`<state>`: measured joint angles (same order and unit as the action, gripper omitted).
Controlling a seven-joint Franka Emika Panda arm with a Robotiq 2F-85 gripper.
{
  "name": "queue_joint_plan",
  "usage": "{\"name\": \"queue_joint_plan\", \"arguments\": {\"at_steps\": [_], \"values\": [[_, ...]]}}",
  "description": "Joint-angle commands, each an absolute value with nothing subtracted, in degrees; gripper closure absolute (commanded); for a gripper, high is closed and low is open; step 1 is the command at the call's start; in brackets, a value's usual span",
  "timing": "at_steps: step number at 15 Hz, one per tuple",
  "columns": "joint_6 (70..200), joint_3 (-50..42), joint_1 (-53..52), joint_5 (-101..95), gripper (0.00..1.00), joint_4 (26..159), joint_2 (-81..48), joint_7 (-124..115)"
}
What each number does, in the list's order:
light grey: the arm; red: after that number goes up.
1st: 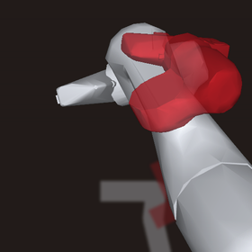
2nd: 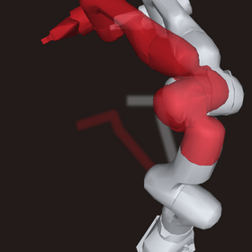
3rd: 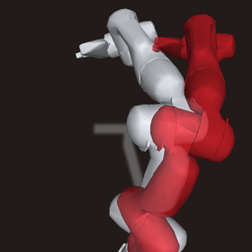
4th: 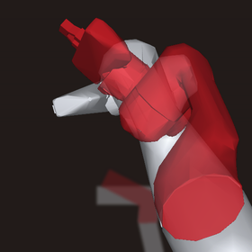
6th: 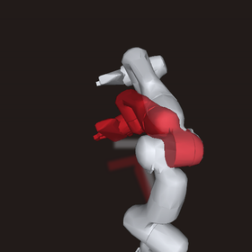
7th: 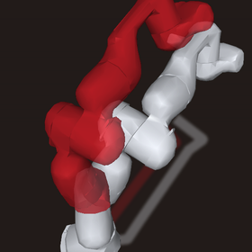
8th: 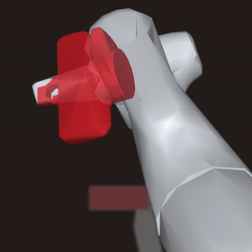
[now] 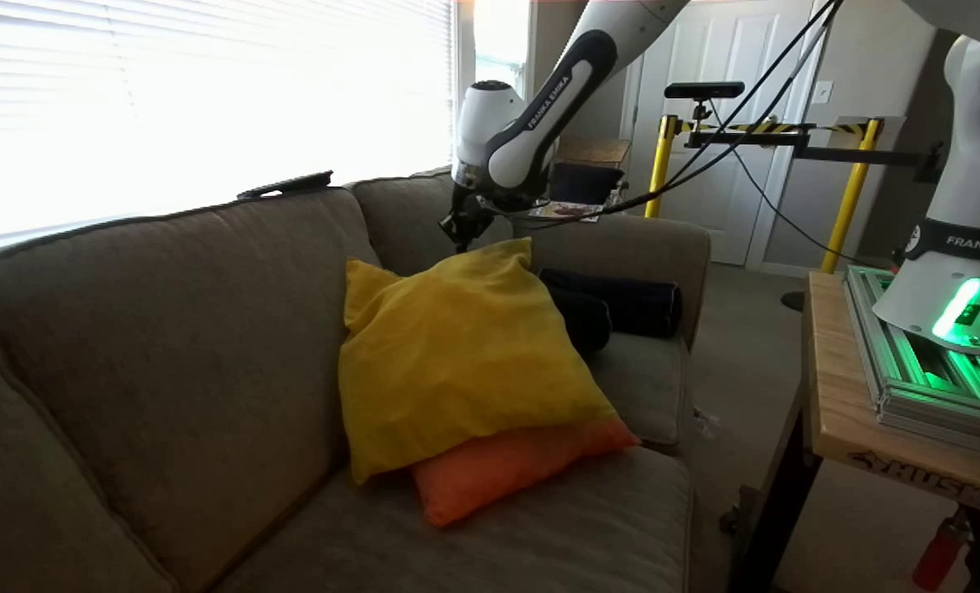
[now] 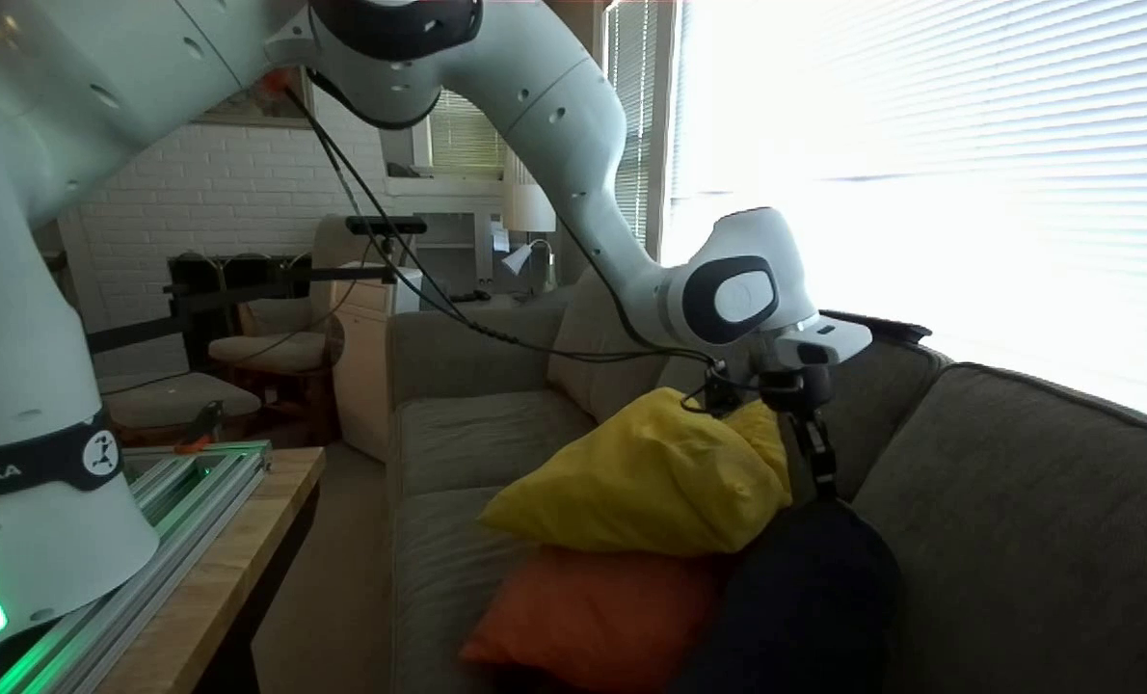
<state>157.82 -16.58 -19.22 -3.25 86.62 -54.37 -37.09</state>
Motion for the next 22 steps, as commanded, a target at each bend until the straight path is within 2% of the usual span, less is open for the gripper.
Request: {"name": "queue_joint_plan", "arguments": {"at_steps": [1, 7, 9, 10, 12, 16, 20, 22], "values": [[162.0, -18.9, -22.3, -5.0, 1.00, 93.7, -46.9, -37.9], [169.3, -30.9, -32.1, -10.3, 1.00, 99.2, -38.9, -38.9], [168.9, -31.7, -32.8, -10.2, 1.00, 99.1, -38.1, -38.3], [167.6, -29.7, -31.5, -8.8, 0.74, 98.5, -37.9, -37.5], [166.1, -24.1, -27.3, -6.3, 0.68, 97.1, -39.0, -35.7], [164.9, -13.3, -18.5, -1.4, 0.40, 93.2, -44.4, -34.4], [163.2, -11.2, -15.8, 0.2, 0.12, 88.2, -50.3, -34.2], [161.3, -10.8, -15.0, 0.4, 0.01, 85.5, -52.9, -34.0]]}}
